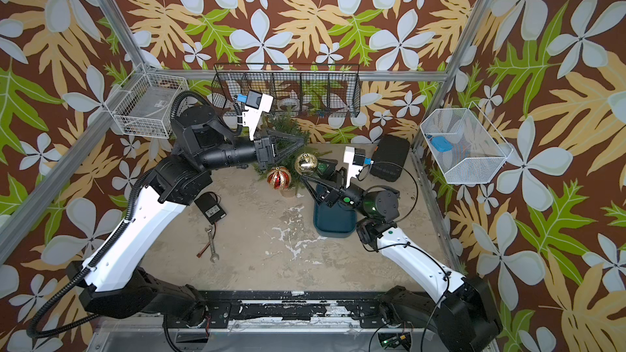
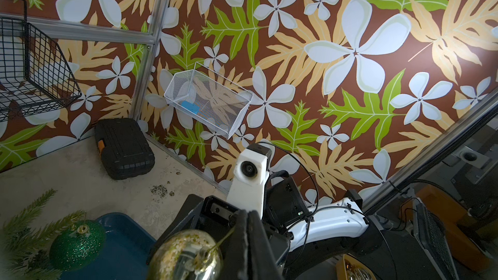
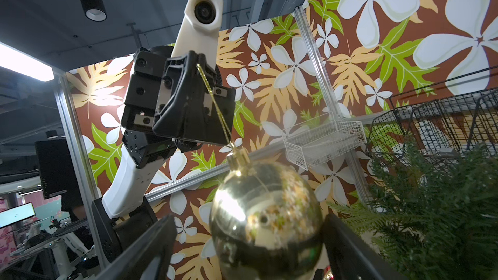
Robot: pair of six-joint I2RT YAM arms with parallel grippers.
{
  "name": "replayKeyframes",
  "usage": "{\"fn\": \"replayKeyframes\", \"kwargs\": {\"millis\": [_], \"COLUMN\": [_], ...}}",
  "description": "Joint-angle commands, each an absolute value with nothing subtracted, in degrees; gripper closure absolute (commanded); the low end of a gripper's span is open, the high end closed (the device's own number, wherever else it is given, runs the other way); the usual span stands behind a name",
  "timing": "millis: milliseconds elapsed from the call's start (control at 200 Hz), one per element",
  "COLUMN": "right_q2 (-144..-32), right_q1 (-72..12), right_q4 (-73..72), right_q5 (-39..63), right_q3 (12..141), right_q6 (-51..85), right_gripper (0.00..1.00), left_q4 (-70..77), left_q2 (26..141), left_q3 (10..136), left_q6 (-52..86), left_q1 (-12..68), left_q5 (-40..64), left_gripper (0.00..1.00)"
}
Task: Decorate the small christmas tree with ornaments
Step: Hang an ornament on the christmas tree.
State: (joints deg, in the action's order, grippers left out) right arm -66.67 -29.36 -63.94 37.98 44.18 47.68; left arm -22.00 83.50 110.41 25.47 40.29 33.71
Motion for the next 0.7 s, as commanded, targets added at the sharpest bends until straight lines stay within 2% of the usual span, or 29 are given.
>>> {"fn": "replayKeyframes", "kwargs": {"millis": [0, 140, 230, 315, 480, 626, 696], "right_q2": [-66.5, -66.9, -67.6, -67.8, -67.7, -66.8, -66.2], "right_q1": [-29.5, -29.5, -29.9, -30.3, -30.2, -30.3, -30.2], "right_q4": [-66.7, -67.3, -67.7, -67.4, -68.0, -67.0, -66.0], "right_q5": [38.8, 39.5, 40.4, 40.1, 39.1, 38.1, 37.5], "right_q3": [44.4, 45.0, 45.7, 45.8, 45.6, 45.1, 45.0], "right_q6": [47.7, 48.2, 48.6, 48.2, 48.4, 47.8, 47.2], "right_gripper": [0.19, 0.22, 0.16, 0.15, 0.23, 0.25, 0.3], "left_q4": [-20.3, -20.0, -19.9, -19.6, -19.5, -19.9, -20.0], "left_q2": [83.1, 83.0, 83.0, 82.8, 82.3, 81.8, 81.7], "left_q3": [110.9, 110.6, 110.6, 110.6, 110.4, 109.9, 109.3], "left_q6": [26.1, 26.3, 26.4, 26.6, 26.6, 25.9, 25.7], "left_q1": [40.4, 40.4, 40.4, 40.4, 40.4, 40.4, 40.4], "left_q5": [34.8, 34.9, 35.1, 35.2, 35.0, 34.0, 33.8], "left_gripper": [1.0, 1.0, 1.0, 1.0, 1.0, 1.0, 1.0]}}
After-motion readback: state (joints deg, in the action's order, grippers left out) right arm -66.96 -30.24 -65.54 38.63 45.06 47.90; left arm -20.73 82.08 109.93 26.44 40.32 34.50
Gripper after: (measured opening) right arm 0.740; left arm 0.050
